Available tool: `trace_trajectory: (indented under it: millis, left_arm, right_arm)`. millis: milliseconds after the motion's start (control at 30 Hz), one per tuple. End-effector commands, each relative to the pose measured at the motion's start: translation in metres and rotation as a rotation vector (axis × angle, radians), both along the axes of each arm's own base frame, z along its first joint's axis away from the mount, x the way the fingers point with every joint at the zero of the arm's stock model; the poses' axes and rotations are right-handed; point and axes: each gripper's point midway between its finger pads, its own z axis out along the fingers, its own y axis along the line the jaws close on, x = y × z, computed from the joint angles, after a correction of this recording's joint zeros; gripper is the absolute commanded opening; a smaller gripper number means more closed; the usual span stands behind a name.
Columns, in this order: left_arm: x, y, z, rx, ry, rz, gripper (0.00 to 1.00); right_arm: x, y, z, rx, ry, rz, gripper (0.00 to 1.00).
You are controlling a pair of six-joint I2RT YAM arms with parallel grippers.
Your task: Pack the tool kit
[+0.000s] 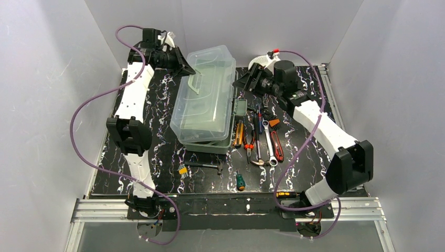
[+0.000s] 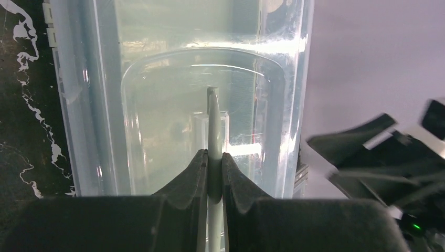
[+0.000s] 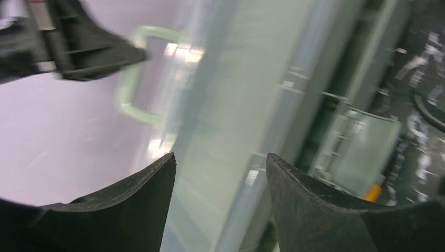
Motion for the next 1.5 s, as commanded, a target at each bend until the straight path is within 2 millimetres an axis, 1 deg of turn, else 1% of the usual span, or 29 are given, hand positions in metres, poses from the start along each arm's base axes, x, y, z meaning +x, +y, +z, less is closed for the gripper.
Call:
trace_trajectory:
  millis: [0, 133, 233, 267, 367, 400, 433, 467, 500, 533, 667, 700, 733, 767, 800, 833, 867, 933, 967, 1033, 1100, 1200, 1367, 1400, 1467]
  left_arm:
    - [-0.016, 0.011, 0.076, -0.150, -0.146, -0.030, 0.00]
    - [-0.011, 0.025, 0.080, -0.237, -0.135, -0.013, 0.00]
    - [-0.010, 0.024, 0.083, -0.283, -0.132, -0.038, 0.00]
    - [-0.006, 0.033, 0.084, -0.293, -0.132, -0.022, 0.00]
    - [-0.002, 0.043, 0.081, -0.320, -0.122, -0.014, 0.00]
    - [0.000, 0.050, 0.077, -0.333, -0.115, -0.007, 0.00]
    - [0.000, 0.053, 0.076, -0.337, -0.113, -0.006, 0.00]
    - [0.001, 0.056, 0.074, -0.340, -0.109, -0.002, 0.00]
    - [0.001, 0.058, 0.070, -0.347, -0.104, -0.003, 0.00]
    - [0.001, 0.059, 0.065, -0.354, -0.096, -0.003, 0.00]
    - [0.001, 0.063, 0.053, -0.373, -0.075, -0.007, 0.00]
    - [0.001, 0.066, 0.052, -0.375, -0.075, -0.005, 0.00]
    - [0.000, 0.069, 0.051, -0.380, -0.073, 0.000, 0.00]
    - [0.000, 0.077, 0.052, -0.386, -0.078, 0.012, 0.00]
    - [0.000, 0.083, 0.053, -0.388, -0.081, 0.023, 0.00]
    - [0.000, 0.093, 0.051, -0.394, -0.084, 0.040, 0.00]
    - [-0.001, 0.098, 0.051, -0.395, -0.086, 0.052, 0.00]
    - [-0.002, 0.117, 0.048, -0.397, -0.095, 0.095, 0.00]
    - [-0.001, 0.131, 0.045, -0.401, -0.098, 0.126, 0.00]
    - [0.000, 0.151, 0.038, -0.419, -0.094, 0.168, 0.00]
    - [0.000, 0.163, 0.032, -0.433, -0.089, 0.185, 0.00]
    - [0.000, 0.179, 0.018, -0.419, -0.074, 0.220, 0.00]
    - [-0.005, 0.214, 0.001, -0.357, -0.044, 0.311, 0.00]
    - [-0.007, 0.220, -0.001, -0.332, -0.036, 0.320, 0.01]
    - [-0.010, 0.230, -0.007, -0.262, -0.027, 0.316, 0.14]
  right_arm:
    - [0.022, -0.020, -0.064, -0.216, 0.108, -0.102, 0.71]
    - [0.042, -0.016, -0.088, -0.318, 0.170, -0.105, 0.70]
    - [0.059, -0.012, -0.102, -0.376, 0.191, -0.107, 0.69]
    - [0.065, -0.011, -0.105, -0.392, 0.196, -0.108, 0.69]
    - [0.081, -0.011, -0.110, -0.435, 0.194, -0.129, 0.68]
    - [0.095, -0.010, -0.114, -0.460, 0.181, -0.147, 0.66]
    - [0.102, -0.012, -0.122, -0.484, 0.187, -0.165, 0.66]
    - [0.108, -0.012, -0.124, -0.494, 0.188, -0.169, 0.64]
    - [0.114, -0.005, -0.132, -0.478, 0.185, -0.140, 0.61]
    - [0.123, 0.007, -0.133, -0.434, 0.161, -0.100, 0.61]
    - [0.147, 0.027, -0.146, -0.403, 0.158, -0.066, 0.60]
    - [0.152, 0.028, -0.153, -0.406, 0.163, -0.074, 0.57]
    - [0.156, 0.028, -0.155, -0.414, 0.168, -0.085, 0.51]
    - [0.160, 0.024, -0.168, -0.446, 0.186, -0.107, 0.32]
    - [0.161, 0.019, -0.173, -0.463, 0.193, -0.124, 0.23]
    - [0.162, 0.013, -0.176, -0.481, 0.194, -0.141, 0.10]
    - [0.162, 0.011, -0.175, -0.483, 0.195, -0.144, 0.03]
    - [0.160, 0.008, -0.174, -0.472, 0.194, -0.126, 0.01]
    - [0.159, 0.008, -0.172, -0.464, 0.191, -0.115, 0.01]
    - [0.157, 0.003, -0.171, -0.463, 0.195, -0.109, 0.01]
    - [0.155, 0.000, -0.169, -0.462, 0.195, -0.104, 0.01]
    - [0.152, 0.001, -0.163, -0.438, 0.173, -0.072, 0.01]
    - [0.150, 0.000, -0.156, -0.428, 0.169, -0.053, 0.01]
    - [0.150, -0.001, -0.155, -0.429, 0.168, -0.054, 0.01]
    - [0.149, 0.001, -0.153, -0.426, 0.160, -0.042, 0.01]
